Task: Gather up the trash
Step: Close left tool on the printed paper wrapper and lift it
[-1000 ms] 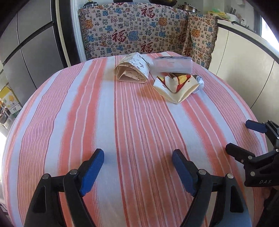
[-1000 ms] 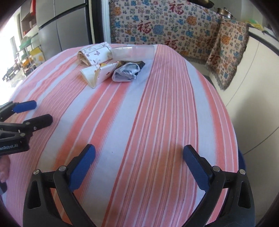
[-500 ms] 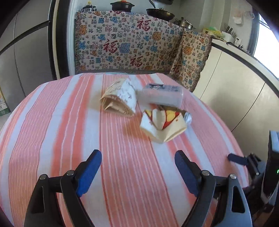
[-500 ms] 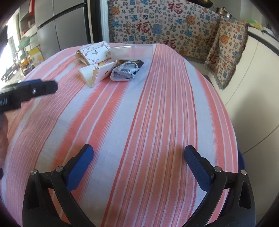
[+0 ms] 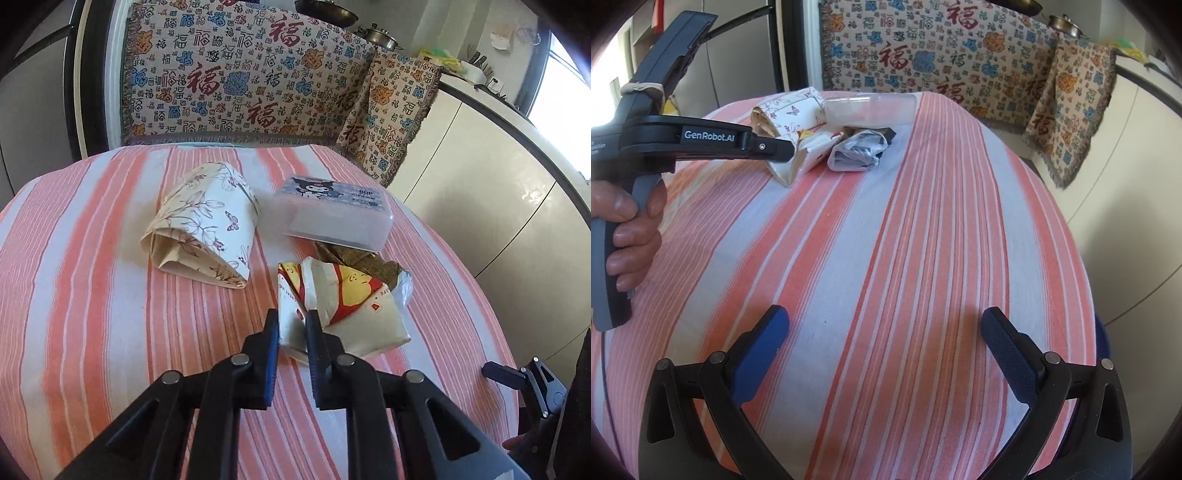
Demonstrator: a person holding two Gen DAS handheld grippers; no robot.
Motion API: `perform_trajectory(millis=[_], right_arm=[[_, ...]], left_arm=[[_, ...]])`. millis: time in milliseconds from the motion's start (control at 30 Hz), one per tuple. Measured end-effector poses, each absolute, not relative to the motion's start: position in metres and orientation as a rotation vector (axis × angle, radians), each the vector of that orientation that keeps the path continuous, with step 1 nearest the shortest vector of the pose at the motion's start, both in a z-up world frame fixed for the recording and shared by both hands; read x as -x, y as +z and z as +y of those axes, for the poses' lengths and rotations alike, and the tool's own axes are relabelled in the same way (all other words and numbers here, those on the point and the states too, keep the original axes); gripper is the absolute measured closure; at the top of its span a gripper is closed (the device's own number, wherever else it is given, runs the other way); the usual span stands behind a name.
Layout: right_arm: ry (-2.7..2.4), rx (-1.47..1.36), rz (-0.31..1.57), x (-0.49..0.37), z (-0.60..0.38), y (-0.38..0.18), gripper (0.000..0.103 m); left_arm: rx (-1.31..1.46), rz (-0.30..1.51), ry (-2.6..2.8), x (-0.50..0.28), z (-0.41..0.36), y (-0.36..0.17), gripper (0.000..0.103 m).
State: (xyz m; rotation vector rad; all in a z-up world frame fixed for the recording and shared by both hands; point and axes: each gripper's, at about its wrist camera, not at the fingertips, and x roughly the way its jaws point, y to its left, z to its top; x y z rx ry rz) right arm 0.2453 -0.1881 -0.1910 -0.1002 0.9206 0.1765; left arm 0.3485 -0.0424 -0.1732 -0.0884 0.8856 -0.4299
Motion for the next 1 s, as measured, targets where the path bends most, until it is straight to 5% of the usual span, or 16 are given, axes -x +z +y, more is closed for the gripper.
perform_trajectory(millis=[433, 500, 567, 1000], right_arm=[[0.176, 0.101, 0.919, -0.245, -0.188, -0.191, 0.000], [0.176, 0.101, 0.919, -0.245, -0.189, -0.191, 0.000], [0.176, 0.102, 0.919, -0.245, -0.189, -0.192, 0.000], [0.176, 0.102, 0.918, -0.245, -0.189, -0.192, 0.000]], left_arm=[[0.148, 0.909, -0.307, -0.256, 0.069, -0.158, 0.092], [0.152, 0.905, -0.306, -0.253, 0.074, -0.159, 0.070], [0.165, 0.893, -0.293, -0.251, 0.075, -0.161, 0.024], [-0.032, 0.880, -0.346, -0.242, 0.022, -0.179, 0.022]])
